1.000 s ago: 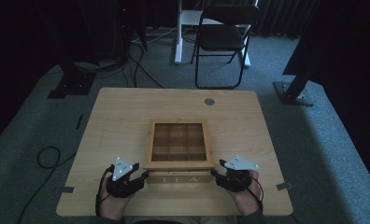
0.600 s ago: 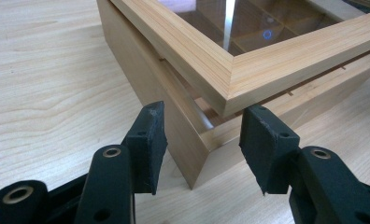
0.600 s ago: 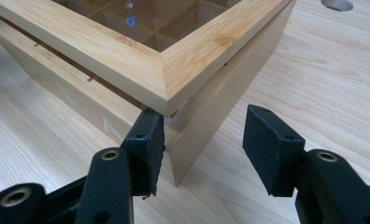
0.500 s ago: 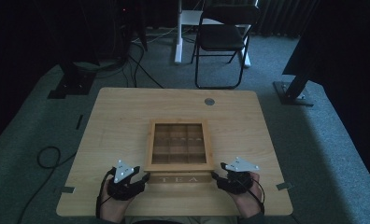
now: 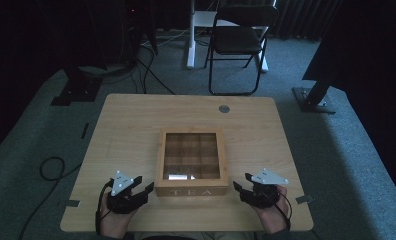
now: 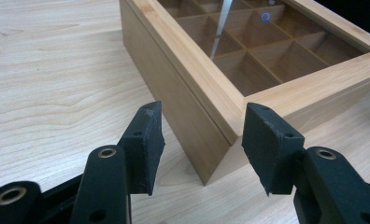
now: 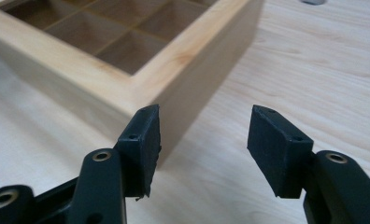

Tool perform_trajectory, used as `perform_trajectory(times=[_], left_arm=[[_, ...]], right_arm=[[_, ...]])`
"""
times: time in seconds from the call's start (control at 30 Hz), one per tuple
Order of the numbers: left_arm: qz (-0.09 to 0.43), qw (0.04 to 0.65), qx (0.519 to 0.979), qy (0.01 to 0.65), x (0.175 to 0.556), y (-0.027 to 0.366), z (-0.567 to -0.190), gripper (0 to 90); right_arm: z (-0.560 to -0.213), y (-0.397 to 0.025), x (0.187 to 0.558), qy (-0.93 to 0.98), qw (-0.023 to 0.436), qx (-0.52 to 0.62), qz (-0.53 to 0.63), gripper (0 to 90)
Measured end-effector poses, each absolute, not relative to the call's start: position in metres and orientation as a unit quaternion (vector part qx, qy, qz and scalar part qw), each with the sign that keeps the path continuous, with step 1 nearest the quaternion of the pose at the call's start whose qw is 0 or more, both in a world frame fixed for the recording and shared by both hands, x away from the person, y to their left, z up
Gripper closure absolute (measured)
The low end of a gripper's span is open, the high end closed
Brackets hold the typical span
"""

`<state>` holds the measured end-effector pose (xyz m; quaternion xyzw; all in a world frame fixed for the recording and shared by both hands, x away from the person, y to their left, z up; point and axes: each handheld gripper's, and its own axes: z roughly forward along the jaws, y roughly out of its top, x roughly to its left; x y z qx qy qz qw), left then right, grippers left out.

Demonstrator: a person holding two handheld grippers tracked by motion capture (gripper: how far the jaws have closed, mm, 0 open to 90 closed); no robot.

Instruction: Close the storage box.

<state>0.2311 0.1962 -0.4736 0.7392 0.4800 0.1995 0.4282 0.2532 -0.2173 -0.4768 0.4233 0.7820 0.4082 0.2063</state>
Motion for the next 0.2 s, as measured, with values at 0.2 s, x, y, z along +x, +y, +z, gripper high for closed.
perform_trajectory(times=[0.2], left_arm=[[0.201,0.427,0.735,0.487,0.235,0.198,-0.476,48.4]], right_arm=[[-0.48,-0.234,0.28,0.772,0.223,0.45,0.389,40.5]])
